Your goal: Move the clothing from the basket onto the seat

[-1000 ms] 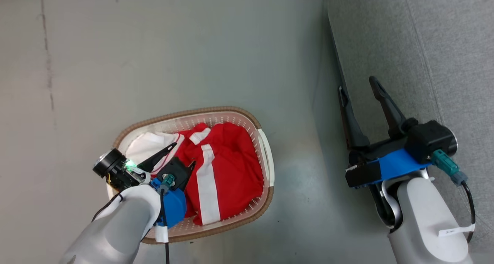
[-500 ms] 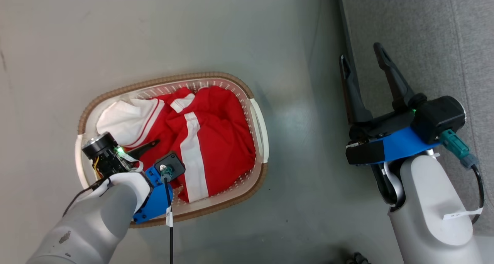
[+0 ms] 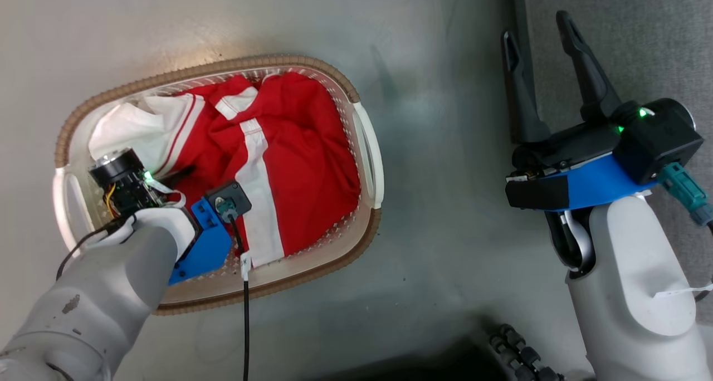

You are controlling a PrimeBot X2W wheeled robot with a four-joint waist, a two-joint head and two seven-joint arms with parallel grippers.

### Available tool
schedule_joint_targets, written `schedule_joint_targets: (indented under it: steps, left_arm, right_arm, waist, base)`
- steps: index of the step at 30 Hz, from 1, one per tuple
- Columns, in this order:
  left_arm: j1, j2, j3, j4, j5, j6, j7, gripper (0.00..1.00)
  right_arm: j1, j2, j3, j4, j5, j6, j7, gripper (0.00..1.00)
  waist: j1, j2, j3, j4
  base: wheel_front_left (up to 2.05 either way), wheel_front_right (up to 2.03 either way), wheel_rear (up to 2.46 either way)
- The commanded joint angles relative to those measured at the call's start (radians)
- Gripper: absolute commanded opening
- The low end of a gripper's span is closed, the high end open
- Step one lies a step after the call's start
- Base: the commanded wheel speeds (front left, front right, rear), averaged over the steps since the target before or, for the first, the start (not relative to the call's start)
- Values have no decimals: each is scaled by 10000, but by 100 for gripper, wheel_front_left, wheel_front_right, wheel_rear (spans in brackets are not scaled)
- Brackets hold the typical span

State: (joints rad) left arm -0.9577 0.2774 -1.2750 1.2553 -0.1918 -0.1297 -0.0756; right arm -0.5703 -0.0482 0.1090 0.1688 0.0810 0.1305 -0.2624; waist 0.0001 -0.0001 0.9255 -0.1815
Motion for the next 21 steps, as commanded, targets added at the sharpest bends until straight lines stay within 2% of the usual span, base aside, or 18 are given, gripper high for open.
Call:
schedule_joint_targets:
  steps: [1,18,19,20,21]
  left_arm:
    - [-237,57,-27,12,73,-9,51,100]
    - [-852,296,-86,131,326,-9,624,100]
    - [-867,293,-83,141,278,-9,657,32]
    - [-860,280,-86,153,124,-9,691,0]
    - [-880,276,-84,158,58,-9,722,0]
  right_arm:
    - [-175,-38,-44,-78,-38,4,-39,100]
    - [-268,-37,-287,-531,12,4,-39,100]
    - [-269,-37,-296,-534,8,4,-39,100]
    - [-275,-37,-305,-536,-2,4,-39,100]
    - [-282,-38,-309,-544,-8,4,-39,100]
  waist:
    - [-1,1,270,-72]
    - [-1,1,1224,-289]
    - [-1,1,1238,-284]
    - [-1,1,1248,-277]
    - [-1,1,1257,-271]
  base:
    - [0,0,0]
    - [0,0,0]
    - [0,0,0]
    - [0,0,0]
    - [0,0,0]
